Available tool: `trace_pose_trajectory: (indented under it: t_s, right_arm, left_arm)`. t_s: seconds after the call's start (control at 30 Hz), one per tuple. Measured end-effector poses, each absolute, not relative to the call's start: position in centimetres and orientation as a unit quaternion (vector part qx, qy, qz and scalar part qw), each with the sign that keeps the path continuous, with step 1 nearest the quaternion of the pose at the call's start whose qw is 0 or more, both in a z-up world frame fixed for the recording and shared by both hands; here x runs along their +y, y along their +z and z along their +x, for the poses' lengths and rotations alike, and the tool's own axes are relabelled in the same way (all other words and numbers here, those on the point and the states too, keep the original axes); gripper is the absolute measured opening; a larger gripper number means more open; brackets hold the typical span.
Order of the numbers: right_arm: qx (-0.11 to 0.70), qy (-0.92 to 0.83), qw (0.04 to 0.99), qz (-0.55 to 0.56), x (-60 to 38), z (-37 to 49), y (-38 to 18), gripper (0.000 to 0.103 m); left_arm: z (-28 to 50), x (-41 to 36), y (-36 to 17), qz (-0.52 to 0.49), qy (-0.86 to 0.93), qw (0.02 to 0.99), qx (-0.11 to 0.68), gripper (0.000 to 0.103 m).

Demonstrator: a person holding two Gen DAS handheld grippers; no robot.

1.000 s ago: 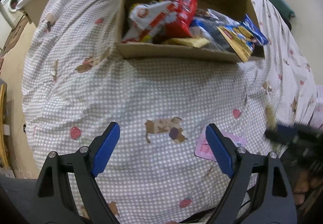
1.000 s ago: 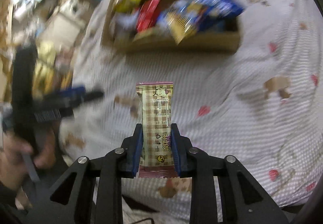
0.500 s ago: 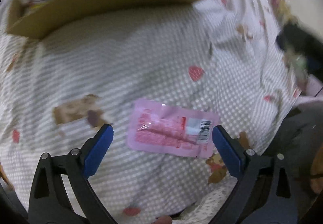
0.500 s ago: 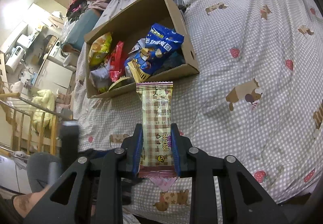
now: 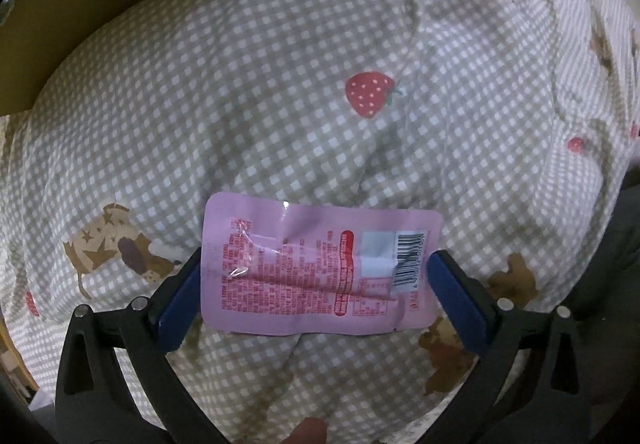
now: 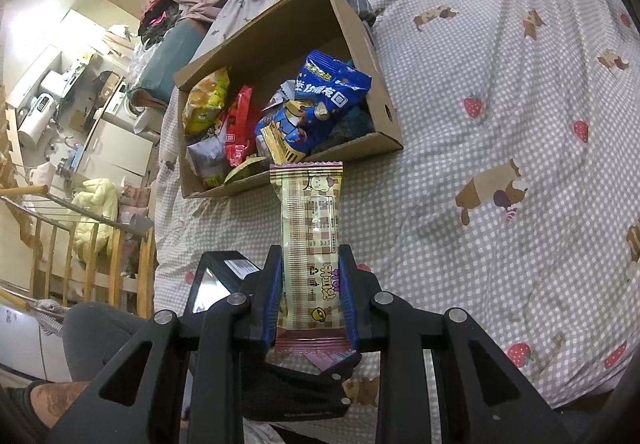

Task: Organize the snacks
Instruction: 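Grasp a beige wafer bar with the right tool while the left grasps a pink packet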

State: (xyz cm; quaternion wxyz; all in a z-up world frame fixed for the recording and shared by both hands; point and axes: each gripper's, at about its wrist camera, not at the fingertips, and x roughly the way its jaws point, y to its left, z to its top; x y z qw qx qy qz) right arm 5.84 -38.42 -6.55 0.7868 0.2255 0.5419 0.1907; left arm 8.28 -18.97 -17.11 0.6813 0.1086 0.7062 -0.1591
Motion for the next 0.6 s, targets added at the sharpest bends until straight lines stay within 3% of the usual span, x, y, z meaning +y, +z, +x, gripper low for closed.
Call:
trace_pose_trajectory:
  t_s: [0.6]
  right_arm:
    - [0.562, 0.182, 0.777, 0.217, -37.8, 6.2, -7.9, 0.028]
  left_arm:
    - [3.5, -25.8, -18.4, 0.159, -0.164, 0.693, 0.684, 0.103]
